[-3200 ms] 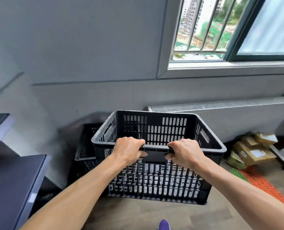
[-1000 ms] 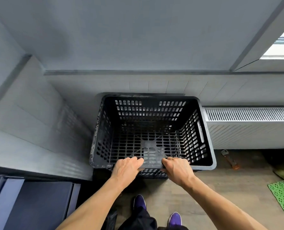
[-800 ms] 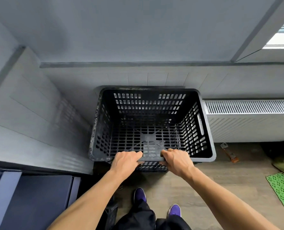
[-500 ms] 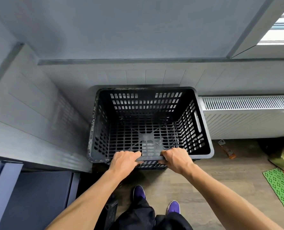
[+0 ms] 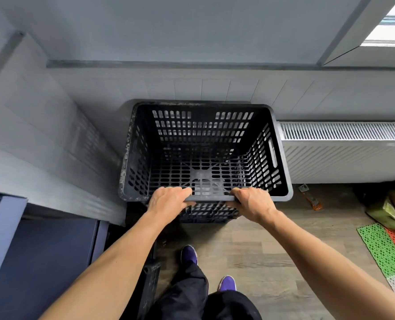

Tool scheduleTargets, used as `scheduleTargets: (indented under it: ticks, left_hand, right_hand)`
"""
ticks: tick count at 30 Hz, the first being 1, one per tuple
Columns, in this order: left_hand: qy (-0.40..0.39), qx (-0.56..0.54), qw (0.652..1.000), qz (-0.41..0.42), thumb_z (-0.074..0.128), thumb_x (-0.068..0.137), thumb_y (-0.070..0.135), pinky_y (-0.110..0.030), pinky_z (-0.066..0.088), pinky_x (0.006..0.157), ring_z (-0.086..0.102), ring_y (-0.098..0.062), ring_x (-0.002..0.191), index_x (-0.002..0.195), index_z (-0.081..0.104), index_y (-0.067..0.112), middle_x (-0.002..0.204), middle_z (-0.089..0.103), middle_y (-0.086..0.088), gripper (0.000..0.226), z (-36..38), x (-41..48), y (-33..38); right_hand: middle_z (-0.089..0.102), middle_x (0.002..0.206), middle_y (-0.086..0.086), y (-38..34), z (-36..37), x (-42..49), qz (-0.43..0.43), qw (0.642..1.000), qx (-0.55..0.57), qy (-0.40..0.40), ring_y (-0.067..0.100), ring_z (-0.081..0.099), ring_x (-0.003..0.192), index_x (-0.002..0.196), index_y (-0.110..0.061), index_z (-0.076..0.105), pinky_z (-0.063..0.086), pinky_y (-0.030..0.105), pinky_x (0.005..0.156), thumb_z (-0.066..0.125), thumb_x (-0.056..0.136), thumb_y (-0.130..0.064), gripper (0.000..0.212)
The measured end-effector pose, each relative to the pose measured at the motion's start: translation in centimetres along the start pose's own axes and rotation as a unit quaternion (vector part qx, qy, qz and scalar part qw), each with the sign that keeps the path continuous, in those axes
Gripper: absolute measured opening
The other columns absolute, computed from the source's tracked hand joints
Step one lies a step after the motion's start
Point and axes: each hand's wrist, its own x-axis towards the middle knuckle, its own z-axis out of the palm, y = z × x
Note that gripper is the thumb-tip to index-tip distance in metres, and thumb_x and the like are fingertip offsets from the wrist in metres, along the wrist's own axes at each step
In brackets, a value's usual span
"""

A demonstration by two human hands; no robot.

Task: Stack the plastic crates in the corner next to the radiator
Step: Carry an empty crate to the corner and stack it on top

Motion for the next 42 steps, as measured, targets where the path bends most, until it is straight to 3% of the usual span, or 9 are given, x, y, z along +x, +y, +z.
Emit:
scheduleTargets:
  ticks: [6,15,18,20,22,26,32,36,42]
  left_hand:
    - [-0.019,-0.019,0.993,-0.115,0.047,0.095,0.054,-0.040,0.038,0.091,0.055,-0.025,0.109,0.129,0.050,0.030,0.117,0.061,0.001,0.041,0.4,-0.7,1.4]
    - [-0.007,-0.059,0.987,-0.153,0.039,0.100,0.047,-0.051,0.011,0.116,0.030,-0.024,0.139,0.147,0.033,0.027,0.146,0.040,-0.002,0.051,0.8,-2.7,4.1]
    - [0.009,-0.043,0.989,-0.142,0.042,0.098,0.052,-0.055,0.007,0.115,0.027,-0.028,0.138,0.145,0.031,0.023,0.145,0.037,-0.007,0.057,1.6,-2.0,6.6]
    - [0.015,-0.036,0.988,-0.147,0.043,0.094,0.057,-0.056,0.014,0.111,0.035,-0.032,0.126,0.138,0.036,0.025,0.134,0.042,-0.007,0.055,1.7,-0.8,8.0]
    - [0.026,-0.041,0.985,-0.164,0.046,0.092,0.061,-0.054,0.020,0.106,0.039,-0.031,0.115,0.131,0.042,0.029,0.122,0.045,-0.005,0.051,1.7,0.3,8.7]
    - [0.031,-0.058,0.986,-0.156,0.053,0.090,0.058,-0.049,0.020,0.102,0.038,-0.028,0.113,0.131,0.043,0.037,0.119,0.046,0.001,0.047,2.0,0.7,8.0]
    - [0.047,-0.036,0.988,-0.140,0.071,0.085,0.039,-0.046,0.020,0.100,0.035,-0.026,0.119,0.132,0.042,0.038,0.127,0.042,0.004,0.055,2.5,1.2,7.8]
    - [0.061,-0.045,0.989,-0.129,0.068,0.087,0.031,-0.046,0.019,0.099,0.034,-0.027,0.119,0.131,0.042,0.037,0.128,0.042,0.003,0.051,2.2,2.2,6.8]
    - [0.085,-0.017,0.986,-0.141,0.063,0.089,0.017,-0.043,0.025,0.083,0.040,-0.025,0.094,0.114,0.051,0.034,0.100,0.052,0.003,0.032,3.2,1.9,6.4]
  right_hand:
    - [0.070,0.097,0.000,0.7,0.3,-0.5,-0.015,1.000,0.005,0.014,0.025,0.066,0.091,0.108,-0.021,0.060,0.052,0.039,0.079,0.051,0.093,-0.054,0.037]
    - [0.062,0.116,0.006,3.9,0.2,-3.1,-0.024,0.999,0.023,-0.004,0.031,0.058,0.106,0.128,-0.022,0.050,0.044,0.045,0.090,0.046,0.097,-0.047,0.040]
    - [0.063,0.109,0.007,4.6,0.0,-2.7,-0.063,0.997,0.041,-0.031,0.031,0.059,0.101,0.119,-0.017,0.050,0.044,0.045,0.087,0.036,0.100,-0.048,0.039]
    - [0.063,0.102,0.008,5.1,-0.1,-2.4,-0.096,0.994,0.044,-0.029,0.032,0.061,0.096,0.111,-0.015,0.050,0.047,0.046,0.082,0.032,0.101,-0.049,0.039]
    - [0.063,0.103,0.009,5.6,0.1,-2.4,-0.111,0.992,0.049,-0.019,0.033,0.061,0.097,0.109,-0.015,0.050,0.047,0.044,0.078,0.032,0.102,-0.049,0.040]
    - [0.065,0.104,0.009,5.8,0.4,-2.1,-0.116,0.992,0.047,-0.012,0.032,0.062,0.097,0.103,-0.016,0.050,0.042,0.040,0.073,0.031,0.101,-0.050,0.039]
    - [0.062,0.099,0.006,5.9,0.9,-2.1,-0.129,0.990,0.015,0.058,0.031,0.061,0.094,0.104,-0.019,0.050,0.048,0.045,0.081,0.023,0.100,-0.053,0.044]
    - [0.060,0.100,0.002,6.5,0.5,-1.1,-0.126,0.989,0.028,0.068,0.025,0.060,0.092,0.107,-0.022,0.051,0.046,0.038,0.070,0.021,0.100,-0.058,0.047]
    - [0.055,0.066,-0.006,5.3,1.3,-0.9,-0.047,0.997,-0.025,0.057,0.022,0.059,0.064,0.091,-0.026,0.053,0.045,0.033,0.057,0.040,0.086,-0.076,0.052]
